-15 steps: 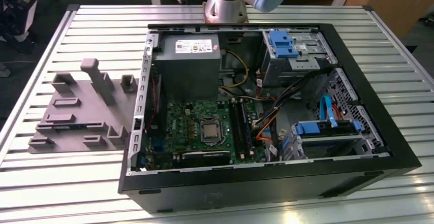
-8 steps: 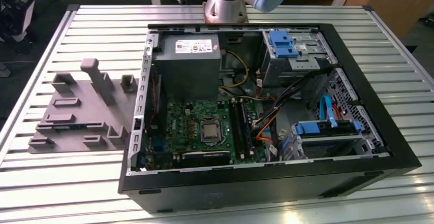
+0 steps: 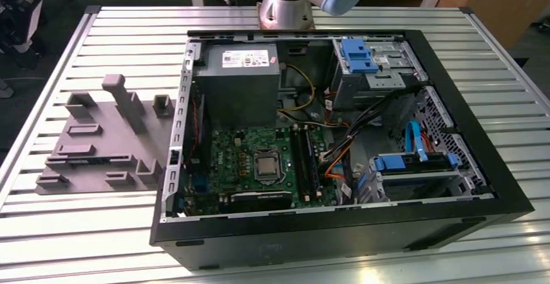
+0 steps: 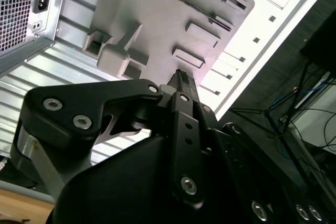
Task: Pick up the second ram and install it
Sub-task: 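Pick up the second ram and move it above second insertion slot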
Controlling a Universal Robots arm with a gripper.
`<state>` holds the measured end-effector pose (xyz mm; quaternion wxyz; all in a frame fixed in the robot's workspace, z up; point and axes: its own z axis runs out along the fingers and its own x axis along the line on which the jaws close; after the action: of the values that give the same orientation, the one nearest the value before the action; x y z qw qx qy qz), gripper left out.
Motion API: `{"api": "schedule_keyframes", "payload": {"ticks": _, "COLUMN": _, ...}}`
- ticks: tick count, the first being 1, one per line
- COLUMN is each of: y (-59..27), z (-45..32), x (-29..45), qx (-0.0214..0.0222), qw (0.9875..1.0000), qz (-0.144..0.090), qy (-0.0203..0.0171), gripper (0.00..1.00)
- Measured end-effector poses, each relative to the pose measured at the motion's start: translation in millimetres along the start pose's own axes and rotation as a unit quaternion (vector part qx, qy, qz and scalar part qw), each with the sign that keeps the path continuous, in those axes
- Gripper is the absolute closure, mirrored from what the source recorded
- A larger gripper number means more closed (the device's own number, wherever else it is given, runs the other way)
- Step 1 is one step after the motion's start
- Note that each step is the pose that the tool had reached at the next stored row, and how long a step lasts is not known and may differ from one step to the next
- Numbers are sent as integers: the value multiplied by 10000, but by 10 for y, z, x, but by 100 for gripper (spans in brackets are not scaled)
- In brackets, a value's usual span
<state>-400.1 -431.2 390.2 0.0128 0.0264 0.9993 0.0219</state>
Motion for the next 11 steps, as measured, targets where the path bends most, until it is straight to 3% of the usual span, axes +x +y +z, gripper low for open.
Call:
{"api": "schedule_keyframes", "payload": {"ticks": 5, "y": 0, "z": 3, "x": 0, "qx": -11, "qw": 9989, "qz": -458, "qy": 20, "gripper": 89}}
{"api": "schedule_keyframes", "payload": {"ticks": 9, "y": -1, "z": 7, "x": 0, "qx": -18, "qw": 9972, "qz": -751, "qy": 34, "gripper": 89}}
{"api": "schedule_keyframes", "payload": {"ticks": 11, "y": -1, "z": 11, "x": 0, "qx": -22, "qw": 9957, "qz": -928, "qy": 41, "gripper": 89}}
